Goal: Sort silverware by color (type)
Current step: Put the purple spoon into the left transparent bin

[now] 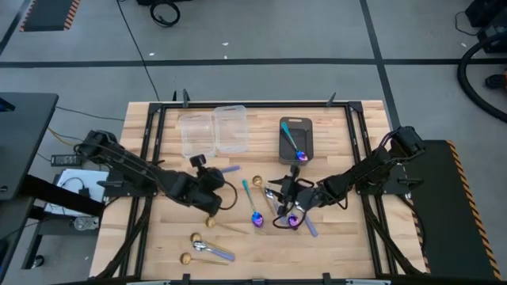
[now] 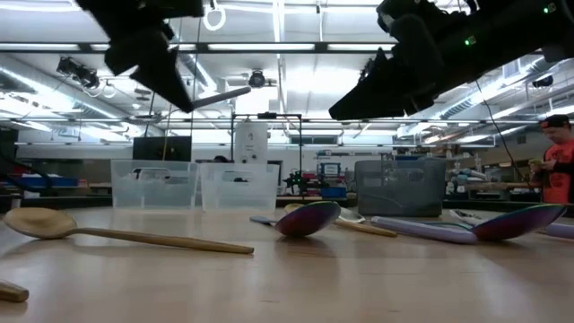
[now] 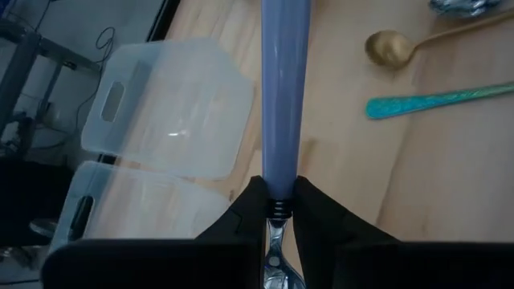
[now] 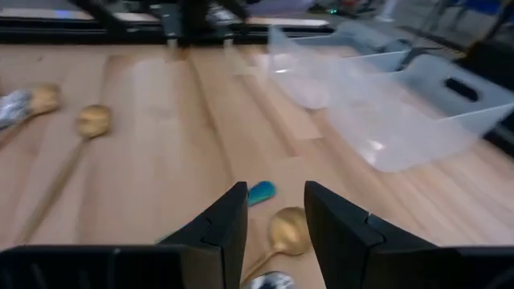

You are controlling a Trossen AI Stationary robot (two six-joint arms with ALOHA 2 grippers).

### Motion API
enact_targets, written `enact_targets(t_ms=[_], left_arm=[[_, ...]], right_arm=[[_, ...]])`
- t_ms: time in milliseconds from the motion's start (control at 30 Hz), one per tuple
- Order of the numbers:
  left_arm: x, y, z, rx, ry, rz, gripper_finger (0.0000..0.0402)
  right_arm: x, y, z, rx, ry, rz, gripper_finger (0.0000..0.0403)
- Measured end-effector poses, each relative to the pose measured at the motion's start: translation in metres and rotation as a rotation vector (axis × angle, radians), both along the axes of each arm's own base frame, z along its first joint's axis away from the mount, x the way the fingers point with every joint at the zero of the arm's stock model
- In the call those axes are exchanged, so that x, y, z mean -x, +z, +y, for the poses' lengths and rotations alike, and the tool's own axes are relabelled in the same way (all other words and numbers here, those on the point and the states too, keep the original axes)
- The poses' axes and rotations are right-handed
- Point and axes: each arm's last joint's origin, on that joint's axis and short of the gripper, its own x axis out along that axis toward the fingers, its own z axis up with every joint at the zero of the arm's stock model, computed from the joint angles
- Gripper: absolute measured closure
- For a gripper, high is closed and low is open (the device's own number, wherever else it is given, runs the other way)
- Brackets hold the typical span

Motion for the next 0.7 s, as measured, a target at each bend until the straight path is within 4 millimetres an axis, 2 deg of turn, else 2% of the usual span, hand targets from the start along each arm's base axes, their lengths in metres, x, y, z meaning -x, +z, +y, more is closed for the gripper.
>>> enact_targets(t_ms=[133,367,700], left_arm=[[0.015,-0.003,0.016,0.034,0.057,-0.073,0.0355],[0.030,0.006,0.036,0.057,0.133,-0.173,0.0355],[0.028,0.012,0.052,0.030,0.189,-0.193,0.0355]], right_arm=[[0.000,0.000,0.001,0.045,0.036,0.021,0.0269],[-0.001,0.000,-0.003,0.094,0.045,0.044,0.0269],[-0.008,-0.001,-0.020,0.178,0.124,0.103,0.0269]])
